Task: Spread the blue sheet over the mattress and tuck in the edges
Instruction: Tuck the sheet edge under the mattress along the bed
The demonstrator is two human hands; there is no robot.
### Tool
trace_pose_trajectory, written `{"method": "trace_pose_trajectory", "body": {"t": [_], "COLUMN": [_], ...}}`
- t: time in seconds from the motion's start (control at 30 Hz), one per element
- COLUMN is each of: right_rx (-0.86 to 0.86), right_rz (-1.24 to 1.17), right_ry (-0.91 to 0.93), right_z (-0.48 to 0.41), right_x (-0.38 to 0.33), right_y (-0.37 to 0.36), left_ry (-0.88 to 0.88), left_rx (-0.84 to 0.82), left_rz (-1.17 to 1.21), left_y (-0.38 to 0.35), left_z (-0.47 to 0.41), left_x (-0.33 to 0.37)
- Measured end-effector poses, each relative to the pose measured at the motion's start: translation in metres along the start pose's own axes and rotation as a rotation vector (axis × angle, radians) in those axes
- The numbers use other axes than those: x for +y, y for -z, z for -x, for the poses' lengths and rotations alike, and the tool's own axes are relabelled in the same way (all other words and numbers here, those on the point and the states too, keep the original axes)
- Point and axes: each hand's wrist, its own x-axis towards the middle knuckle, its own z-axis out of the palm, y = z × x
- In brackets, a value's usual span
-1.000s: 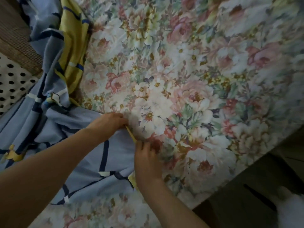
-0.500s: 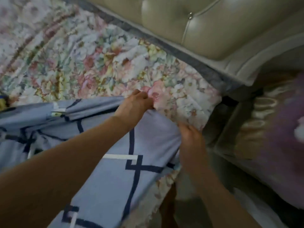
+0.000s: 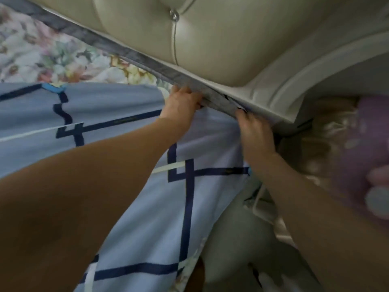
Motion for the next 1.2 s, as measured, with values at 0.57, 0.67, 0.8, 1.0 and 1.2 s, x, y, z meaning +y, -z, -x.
{"method": "trace_pose_trajectory", "body": {"t": [0.57, 0.67, 0.8, 1.0, 1.2], "right_rx": [-0.445, -0.517, -0.420, -0.296, -0.353], "right_rz": [0.029, -0.053, -0.211, -0.313, -0.244], "right_ry": [0.020, 0.123, 0.241, 0.437, 0.442], "right_z": [0.045, 0.051, 0.020, -0.070, -0.168], "right_x": [-0.087, -0.130, -0.215, -0.325, -0.380], "right_y": [0.069, 0.098, 0.127, 0.113, 0.056], "left_ry": [0.012, 0.057, 0.190, 0.263, 0.382], "left_rx": [-0.229, -0.249, -0.219, -0.135, -0.099], "left_rz": [-0.046, -0.102, -0.153, -0.174, -0.124], "left_y": [0.066, 0.085, 0.132, 0.159, 0.132], "left_z": [0.122, 0.169, 0.219, 0.232, 0.156], "left_x": [-0.066, -0.116, -0.198, -0.298, -0.367]}}
